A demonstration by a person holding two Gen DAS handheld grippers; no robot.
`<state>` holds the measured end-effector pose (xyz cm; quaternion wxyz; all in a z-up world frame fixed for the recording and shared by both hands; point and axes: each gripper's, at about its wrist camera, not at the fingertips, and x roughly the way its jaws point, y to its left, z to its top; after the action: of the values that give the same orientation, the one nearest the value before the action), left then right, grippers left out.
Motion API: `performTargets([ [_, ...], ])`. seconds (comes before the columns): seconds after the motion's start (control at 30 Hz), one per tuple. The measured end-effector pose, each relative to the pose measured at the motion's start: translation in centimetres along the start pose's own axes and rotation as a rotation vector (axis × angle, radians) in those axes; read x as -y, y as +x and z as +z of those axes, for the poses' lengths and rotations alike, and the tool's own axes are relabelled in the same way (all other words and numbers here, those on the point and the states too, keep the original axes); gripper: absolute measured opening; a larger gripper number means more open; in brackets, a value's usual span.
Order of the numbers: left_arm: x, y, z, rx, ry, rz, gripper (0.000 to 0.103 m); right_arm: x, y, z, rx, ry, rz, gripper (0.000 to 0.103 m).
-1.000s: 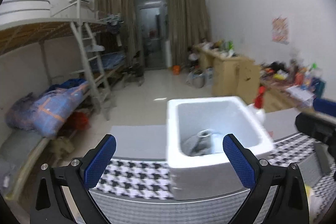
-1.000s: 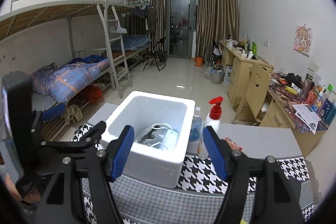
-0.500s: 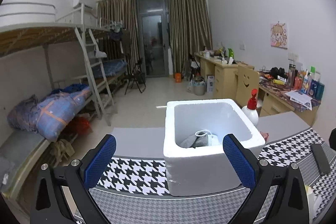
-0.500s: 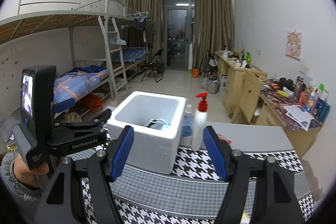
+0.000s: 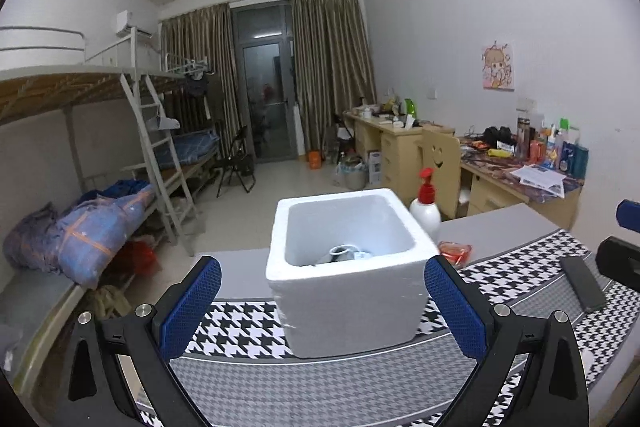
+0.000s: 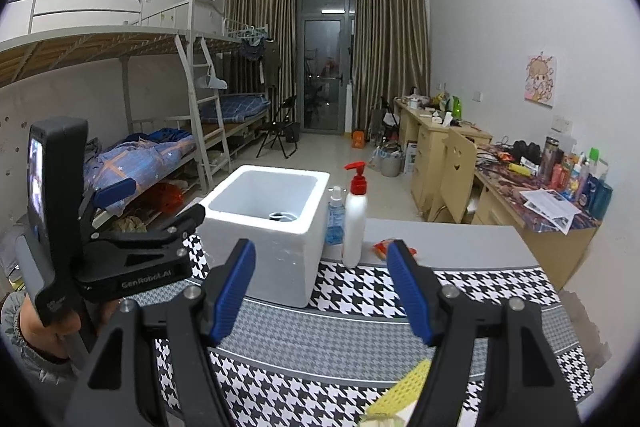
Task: Organize soft objects
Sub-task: 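Withdraw both tools from the foam box toward the pile of soft items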
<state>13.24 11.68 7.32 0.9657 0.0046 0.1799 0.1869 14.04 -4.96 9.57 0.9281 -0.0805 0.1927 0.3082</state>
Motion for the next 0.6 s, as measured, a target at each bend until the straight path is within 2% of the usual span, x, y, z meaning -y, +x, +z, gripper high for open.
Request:
performTargets([
  [0.3,2.3,-2.5,-1.1,0.006,0.011,-0.064,0.102,1.1,-2.7,-1.9,0.009,0.015,-0.036,0.074],
  [0.37,2.9,-3.0,-1.5,0.009,0.013,-0.079,0.102,1.3,-3.2,-2.7,0.015,0.016,-0.06,0.077],
  [0.6,5.2,-4.7,-3.0,0.031,0.027,-0.126,0.102,2.2,-4.2,-4.3,0.023,0.029,-0.107,0.078],
])
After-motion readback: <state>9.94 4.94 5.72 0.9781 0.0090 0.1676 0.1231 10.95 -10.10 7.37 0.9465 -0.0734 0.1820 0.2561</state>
